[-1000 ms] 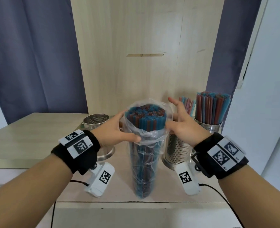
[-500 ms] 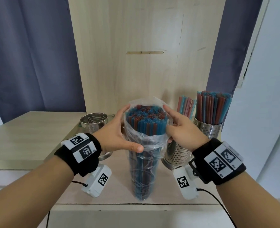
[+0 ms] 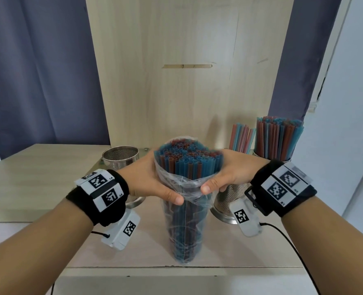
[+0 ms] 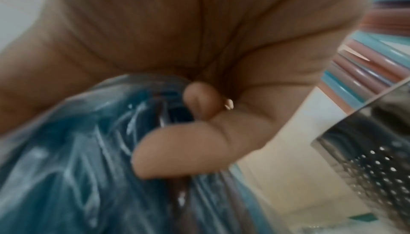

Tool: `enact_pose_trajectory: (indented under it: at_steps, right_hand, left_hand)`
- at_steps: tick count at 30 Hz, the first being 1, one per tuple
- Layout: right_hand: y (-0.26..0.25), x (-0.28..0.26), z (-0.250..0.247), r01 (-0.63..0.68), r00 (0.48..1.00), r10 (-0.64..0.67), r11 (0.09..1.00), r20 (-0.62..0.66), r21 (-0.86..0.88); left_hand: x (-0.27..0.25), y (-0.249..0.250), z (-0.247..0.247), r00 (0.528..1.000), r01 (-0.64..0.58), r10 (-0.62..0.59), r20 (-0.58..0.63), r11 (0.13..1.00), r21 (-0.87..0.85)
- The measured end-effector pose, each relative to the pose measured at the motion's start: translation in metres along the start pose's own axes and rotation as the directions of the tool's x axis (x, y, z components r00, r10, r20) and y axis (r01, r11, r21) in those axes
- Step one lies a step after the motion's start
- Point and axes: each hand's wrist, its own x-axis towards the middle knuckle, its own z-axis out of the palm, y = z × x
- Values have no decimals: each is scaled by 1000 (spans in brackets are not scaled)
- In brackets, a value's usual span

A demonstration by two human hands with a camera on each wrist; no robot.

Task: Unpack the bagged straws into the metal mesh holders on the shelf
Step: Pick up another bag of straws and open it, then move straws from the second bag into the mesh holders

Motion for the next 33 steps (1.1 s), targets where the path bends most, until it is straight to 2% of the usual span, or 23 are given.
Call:
enact_pose_trajectory:
  at_steps: [2,3,5,7,10,16,18,21,26,29,33]
  right_hand:
    - [3,-2,2,17,1000,-17,1000,-12,8]
    - [7,-2,5,51,998,-50,998,-46,24]
    - [12,-1,14,171,965,-164,985,-204,16]
    - [11,-3,28,224,908,-218,974,-357,-24]
    - [15,1,43,319,899,-248,936,-360,150]
    - [28,7,54,249,943,-168,929,-286,274]
    - [26,5,56,272,920,-173,929,-352,252]
    - [28,4,57,334,858,-222,927,-463,173]
    - [34,11,55,299,856,-204,945,-474,134]
    - [38,18,54,282,843,-201,955,-499,92]
    - [46,27,55,277,820,-168,953,-547,123]
  left_hand:
    - [-2,-4,-3,982,64,-34,-185,986,157]
    - [-4,-6,-4,973,71,-21,-231,975,209]
    - [-5,-12,-7,974,37,9,-225,979,200]
    - [-3,-17,-6,978,12,17,-208,990,141]
    - [0,-20,1,981,-52,62,-181,997,57]
    - [-3,-36,18,995,-45,44,-95,999,-5]
    - [-3,-44,19,991,-31,34,-131,999,25]
    - [-4,-47,20,967,12,20,-253,992,126]
    - [1,-56,25,944,26,41,-327,980,199]
    - [5,-56,25,913,-3,101,-394,970,242]
    - [14,-64,27,887,-3,120,-446,967,255]
